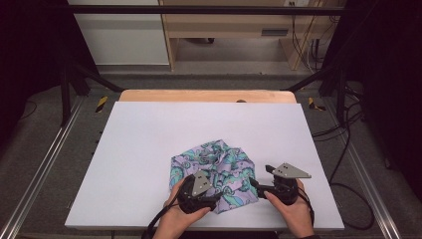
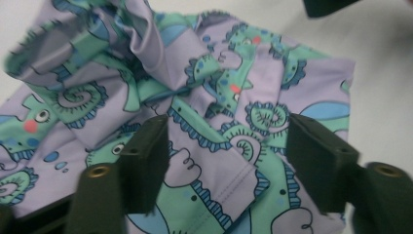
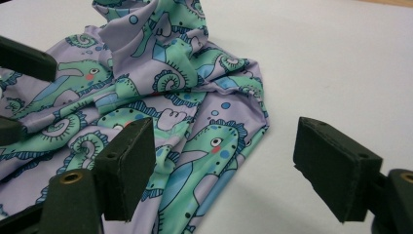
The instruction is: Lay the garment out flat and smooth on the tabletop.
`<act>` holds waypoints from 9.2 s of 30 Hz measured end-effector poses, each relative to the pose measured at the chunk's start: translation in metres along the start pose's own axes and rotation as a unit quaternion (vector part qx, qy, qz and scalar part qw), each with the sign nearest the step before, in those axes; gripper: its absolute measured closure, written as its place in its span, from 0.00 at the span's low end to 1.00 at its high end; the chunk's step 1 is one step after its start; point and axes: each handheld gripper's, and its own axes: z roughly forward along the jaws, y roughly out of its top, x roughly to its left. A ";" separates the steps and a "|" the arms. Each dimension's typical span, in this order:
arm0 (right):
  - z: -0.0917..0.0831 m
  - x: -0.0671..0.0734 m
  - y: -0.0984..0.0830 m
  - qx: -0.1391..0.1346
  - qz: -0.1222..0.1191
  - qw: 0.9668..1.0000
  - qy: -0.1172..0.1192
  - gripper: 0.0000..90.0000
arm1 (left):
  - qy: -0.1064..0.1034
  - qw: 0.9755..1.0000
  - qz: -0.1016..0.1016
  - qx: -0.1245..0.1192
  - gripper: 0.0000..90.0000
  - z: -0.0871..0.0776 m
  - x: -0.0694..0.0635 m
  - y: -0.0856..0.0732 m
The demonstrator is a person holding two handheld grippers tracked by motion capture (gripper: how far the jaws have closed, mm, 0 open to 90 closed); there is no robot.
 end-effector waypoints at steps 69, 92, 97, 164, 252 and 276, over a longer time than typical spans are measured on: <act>0.022 0.046 0.022 0.008 -0.052 0.997 0.059 0.27 | 0.040 0.996 -0.078 -0.027 0.98 -0.043 0.066 -0.036; 0.098 0.066 0.087 0.089 -0.111 0.989 0.040 0.90 | 0.038 0.997 -0.069 -0.025 0.98 -0.044 0.064 -0.042; 0.083 0.043 0.084 0.077 -0.074 0.993 0.047 0.93 | 0.039 0.996 -0.074 -0.022 0.98 -0.042 0.065 -0.044; 0.001 0.041 0.011 0.033 -0.003 0.999 0.017 0.36 | -0.011 0.994 -0.094 -0.058 0.98 -0.026 0.110 0.020; 0.014 0.001 0.024 0.105 -0.006 0.994 0.008 1.00 | 0.007 0.989 -0.137 -0.057 0.98 -0.036 0.124 -0.018; 0.065 0.021 0.037 0.116 -0.075 0.990 0.029 0.61 | 0.004 0.989 -0.133 -0.058 0.98 -0.037 0.122 -0.018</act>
